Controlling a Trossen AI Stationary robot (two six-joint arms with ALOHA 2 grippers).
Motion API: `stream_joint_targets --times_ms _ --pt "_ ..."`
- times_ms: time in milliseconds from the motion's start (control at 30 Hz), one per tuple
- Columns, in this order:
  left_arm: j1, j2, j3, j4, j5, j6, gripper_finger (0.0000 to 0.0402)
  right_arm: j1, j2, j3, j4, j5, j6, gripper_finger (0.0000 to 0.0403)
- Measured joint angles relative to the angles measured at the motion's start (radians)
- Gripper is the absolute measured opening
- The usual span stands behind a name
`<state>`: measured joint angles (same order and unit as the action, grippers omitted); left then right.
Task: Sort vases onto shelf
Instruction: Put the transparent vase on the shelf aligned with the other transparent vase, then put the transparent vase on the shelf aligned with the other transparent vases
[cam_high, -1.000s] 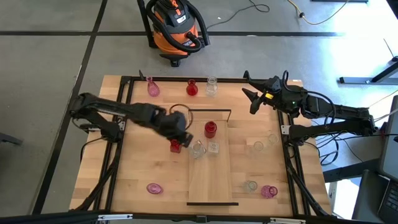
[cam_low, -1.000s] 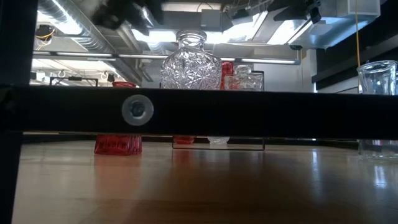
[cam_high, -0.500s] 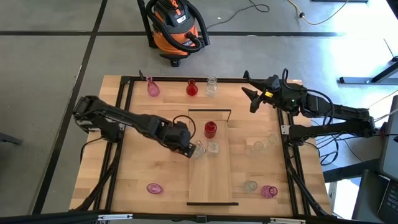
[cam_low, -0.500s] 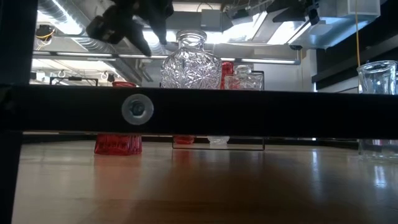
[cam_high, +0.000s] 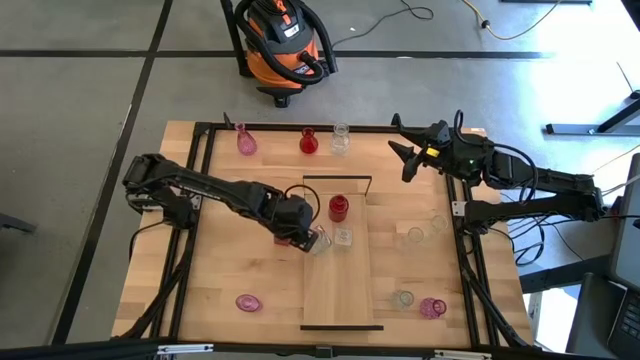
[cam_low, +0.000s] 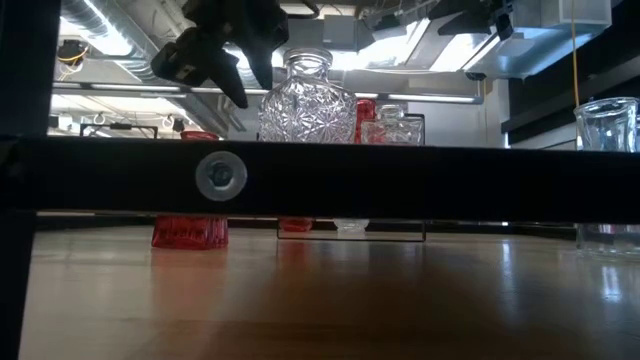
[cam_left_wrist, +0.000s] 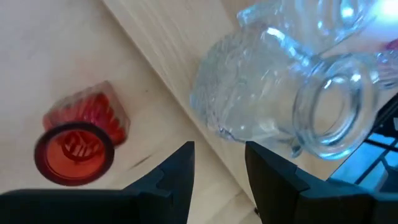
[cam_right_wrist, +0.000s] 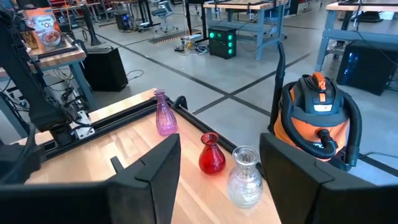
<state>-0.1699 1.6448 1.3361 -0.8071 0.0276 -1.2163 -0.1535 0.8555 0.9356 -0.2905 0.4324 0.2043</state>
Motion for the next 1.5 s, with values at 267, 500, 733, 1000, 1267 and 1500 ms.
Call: stream_joint_targets --times_ms 267,500,733,1000,1267,1500 --pt "0.005 0.000 0.000 0.004 -0.046 0.003 0.0135 0.000 0.000 0.000 0.000 0.000 0.000 0.0202" --pt "0.009 0.000 0.000 0.015 -0.070 0.015 0.0135 0.000 0.000 0.000 0.001 0.000 0.000 0.0202" --pt "0.024 0.000 0.000 0.014 -0.093 0.024 0.0135 0.002 0.000 0.000 0.001 0.000 0.000 0.0202" --pt "0.028 -0.021 0.000 0.007 -0.157 0.033 0.0135 0.002 0.000 0.000 0.001 -0.009 0.010 0.0202" --pt "0.025 -0.100 0.001 -0.091 -0.212 0.033 0.0135 0.003 0.000 0.000 0.000 -0.043 0.013 0.0202" --pt "0.040 -0.205 0.001 -0.240 -0.343 0.203 0.0135 0.002 0.022 0.001 0.026 -0.048 0.034 0.0202"
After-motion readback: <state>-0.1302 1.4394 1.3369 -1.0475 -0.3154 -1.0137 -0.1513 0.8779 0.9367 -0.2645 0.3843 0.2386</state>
